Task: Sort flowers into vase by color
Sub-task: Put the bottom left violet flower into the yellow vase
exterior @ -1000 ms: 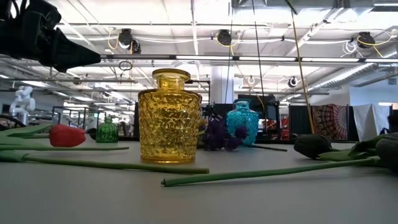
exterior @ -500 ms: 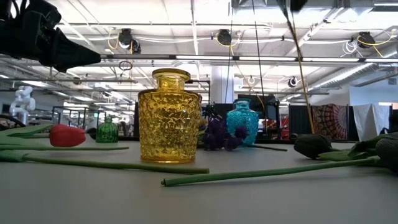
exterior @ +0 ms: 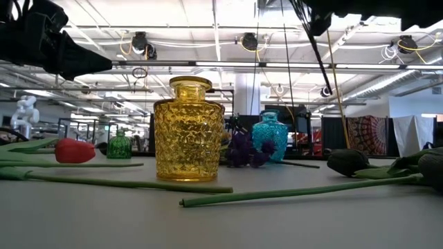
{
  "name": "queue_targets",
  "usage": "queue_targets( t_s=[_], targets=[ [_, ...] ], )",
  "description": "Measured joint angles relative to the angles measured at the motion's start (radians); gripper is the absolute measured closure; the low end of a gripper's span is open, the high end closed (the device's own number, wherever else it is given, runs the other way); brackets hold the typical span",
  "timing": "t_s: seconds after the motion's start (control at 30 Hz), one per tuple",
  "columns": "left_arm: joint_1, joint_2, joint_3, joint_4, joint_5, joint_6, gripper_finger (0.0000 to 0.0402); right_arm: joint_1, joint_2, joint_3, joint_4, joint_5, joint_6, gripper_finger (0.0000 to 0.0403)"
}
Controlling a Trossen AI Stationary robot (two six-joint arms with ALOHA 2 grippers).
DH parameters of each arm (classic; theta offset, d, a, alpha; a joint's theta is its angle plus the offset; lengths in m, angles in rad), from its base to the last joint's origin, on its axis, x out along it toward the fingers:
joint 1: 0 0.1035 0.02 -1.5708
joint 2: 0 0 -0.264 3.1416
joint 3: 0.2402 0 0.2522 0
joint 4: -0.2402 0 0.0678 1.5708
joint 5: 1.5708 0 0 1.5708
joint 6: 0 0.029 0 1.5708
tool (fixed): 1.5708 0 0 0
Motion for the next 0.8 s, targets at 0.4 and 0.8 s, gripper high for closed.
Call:
queue_targets(
  t_s=[0.4,0.8],
  targets=[
    [0.001,0.000,0.000,0.023,-0.020,-0.002,0.0299,0.000,0.168,0.000,0.262,-0.063,0.006,0.0402],
    [0.001,0.000,0.000,0.087,0.003,-0.052,0.0299,0.000,0.219,0.000,0.289,-0.063,0.029,0.0403]
  ],
)
